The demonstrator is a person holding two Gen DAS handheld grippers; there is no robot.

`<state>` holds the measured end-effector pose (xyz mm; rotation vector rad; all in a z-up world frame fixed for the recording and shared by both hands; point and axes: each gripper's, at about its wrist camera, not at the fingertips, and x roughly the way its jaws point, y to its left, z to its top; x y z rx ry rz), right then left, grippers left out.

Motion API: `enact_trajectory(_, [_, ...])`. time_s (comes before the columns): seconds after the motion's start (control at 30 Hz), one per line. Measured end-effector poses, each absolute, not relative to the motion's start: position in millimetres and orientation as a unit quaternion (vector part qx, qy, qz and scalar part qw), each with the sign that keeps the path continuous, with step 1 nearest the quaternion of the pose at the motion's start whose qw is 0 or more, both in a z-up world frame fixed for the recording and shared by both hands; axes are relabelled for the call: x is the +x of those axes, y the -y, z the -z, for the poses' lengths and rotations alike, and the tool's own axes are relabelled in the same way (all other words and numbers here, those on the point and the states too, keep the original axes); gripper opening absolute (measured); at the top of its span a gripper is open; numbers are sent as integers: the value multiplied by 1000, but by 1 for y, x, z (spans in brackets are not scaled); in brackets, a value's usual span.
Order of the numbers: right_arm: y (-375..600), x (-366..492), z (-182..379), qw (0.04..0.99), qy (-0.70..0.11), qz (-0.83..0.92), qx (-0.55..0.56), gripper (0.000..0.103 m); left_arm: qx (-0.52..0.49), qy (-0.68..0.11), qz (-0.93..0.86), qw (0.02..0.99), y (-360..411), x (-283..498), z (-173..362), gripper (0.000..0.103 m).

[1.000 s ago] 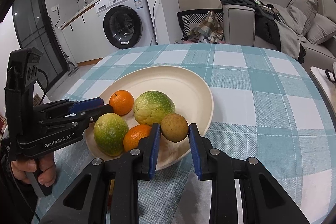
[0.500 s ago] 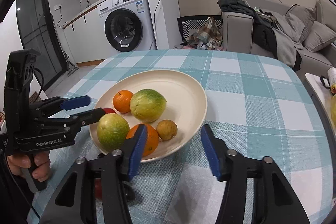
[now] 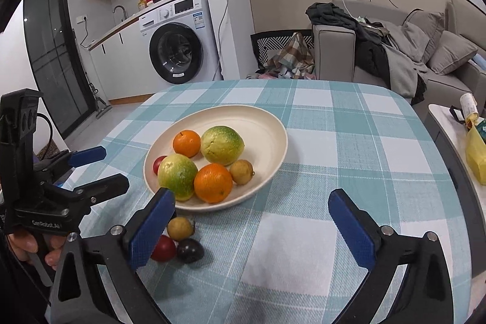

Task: Organize fruits
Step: 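Move both tools back and grasp the second red tomato with the left tool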

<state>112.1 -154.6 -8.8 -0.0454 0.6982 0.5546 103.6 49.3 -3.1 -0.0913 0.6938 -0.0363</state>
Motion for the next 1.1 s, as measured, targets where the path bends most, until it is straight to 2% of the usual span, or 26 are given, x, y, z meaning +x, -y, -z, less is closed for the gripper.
enact_trajectory(0.3, [157, 90, 15, 897, -347, -271, -40, 103, -31, -350, 33, 936, -26, 88, 6, 102])
enact_trajectory(1.1, [163, 96, 30, 884, -384, -259, -54, 103, -18, -396, 74, 915, 4, 99, 36, 102])
